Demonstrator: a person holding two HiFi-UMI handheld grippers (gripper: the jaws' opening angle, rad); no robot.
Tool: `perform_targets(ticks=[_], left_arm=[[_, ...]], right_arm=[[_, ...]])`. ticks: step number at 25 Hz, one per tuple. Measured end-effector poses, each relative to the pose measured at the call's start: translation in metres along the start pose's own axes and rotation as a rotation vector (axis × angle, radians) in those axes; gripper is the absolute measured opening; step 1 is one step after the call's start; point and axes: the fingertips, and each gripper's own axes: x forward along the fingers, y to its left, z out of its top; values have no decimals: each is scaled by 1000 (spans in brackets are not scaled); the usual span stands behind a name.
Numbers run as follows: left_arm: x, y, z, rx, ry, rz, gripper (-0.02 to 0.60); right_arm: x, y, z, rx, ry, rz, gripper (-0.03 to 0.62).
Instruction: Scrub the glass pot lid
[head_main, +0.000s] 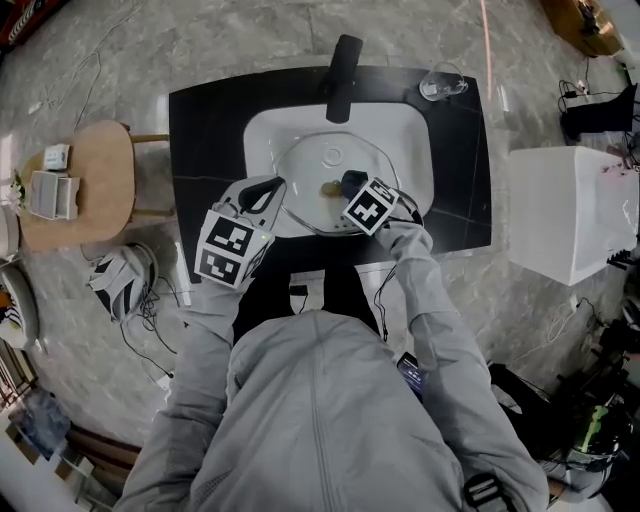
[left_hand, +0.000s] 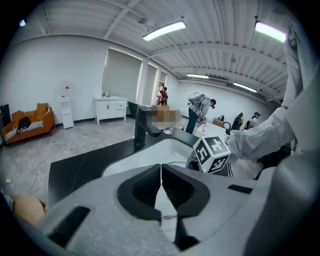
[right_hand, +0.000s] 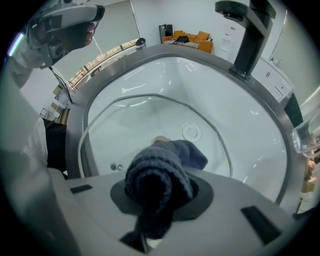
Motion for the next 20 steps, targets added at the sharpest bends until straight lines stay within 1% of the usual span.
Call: perform_targets(ticks=[4,11,13,16,19,20], left_arm=[[-7,9,-6,11,0,-32,28],[-22,29,-18,42,13,-82,29],[-25,36,-21,50,19,-87,29],[-30,46,-25,53,21,-83,28],[-32,48,-26,45,21,-88,28],[-32,48,-26,43,21,-90,28]], right_arm=[[5,17,20,25,3,-4,89],[14,49,63,37,-18,44,88],[17,54,70,58,-22,65,88],[22,59,73,120,-10,112,89],[23,69,83,142,-37,176,89],[23,69,85,149,-41,184,89]])
